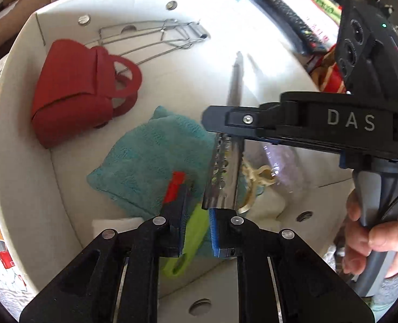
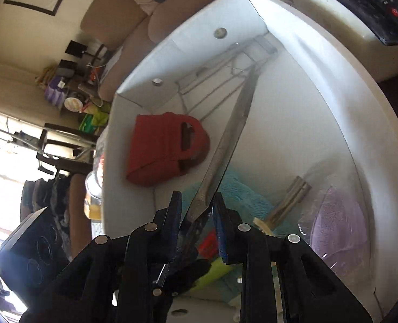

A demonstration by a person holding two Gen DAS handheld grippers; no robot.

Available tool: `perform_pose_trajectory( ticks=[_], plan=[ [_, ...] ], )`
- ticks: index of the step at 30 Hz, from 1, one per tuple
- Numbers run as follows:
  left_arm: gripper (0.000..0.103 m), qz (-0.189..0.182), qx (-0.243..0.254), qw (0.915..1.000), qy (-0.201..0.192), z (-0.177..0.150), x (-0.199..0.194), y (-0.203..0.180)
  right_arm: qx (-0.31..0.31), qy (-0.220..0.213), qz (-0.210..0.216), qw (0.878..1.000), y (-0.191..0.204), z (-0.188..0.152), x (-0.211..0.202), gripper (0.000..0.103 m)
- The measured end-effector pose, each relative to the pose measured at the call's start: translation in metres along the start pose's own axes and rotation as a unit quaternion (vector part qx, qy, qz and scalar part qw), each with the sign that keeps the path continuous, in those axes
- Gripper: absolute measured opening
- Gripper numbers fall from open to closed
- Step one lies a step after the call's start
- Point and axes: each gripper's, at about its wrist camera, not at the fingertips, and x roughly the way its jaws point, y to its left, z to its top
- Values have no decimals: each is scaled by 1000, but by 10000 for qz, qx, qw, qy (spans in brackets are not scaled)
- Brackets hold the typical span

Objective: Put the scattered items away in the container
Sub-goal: 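Carry the grater into the box with both grippers and release it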

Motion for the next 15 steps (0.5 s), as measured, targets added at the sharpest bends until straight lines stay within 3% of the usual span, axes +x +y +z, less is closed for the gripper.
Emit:
perform_pose_trajectory(
  ticks=[2,3,5,7,9,12,15],
  plan=[
    [19,140,-85,9999,54,-8,2,8,-6,193,-112,9998,-7,-4,6,26],
    [28,254,-157,9995,49,-11,0,11,-6,260,-210,9994,-9,-7,7,30],
    [34,15,-232,9997,-20,-16,-6,13,-88,245,-496,9984,-9,-13,3,45],
    [50,-100,-244,9997,-20,-22,-12,9,-153,46,-542,9984,-8,-16,-7,54],
    [56,-145,-213,9997,-55,-29,-20,1,-128,-71,-479,9987,-7,-17,-18,56],
    [56,-117,-238,9995,-158,-32,-37,-1,-149,-194,-574,9981,1,-20,-36,59],
    [63,-218,-257,9990,-311,-32,-56,-1,-303,-339,-665,9968,11,-28,-56,67]
  ],
)
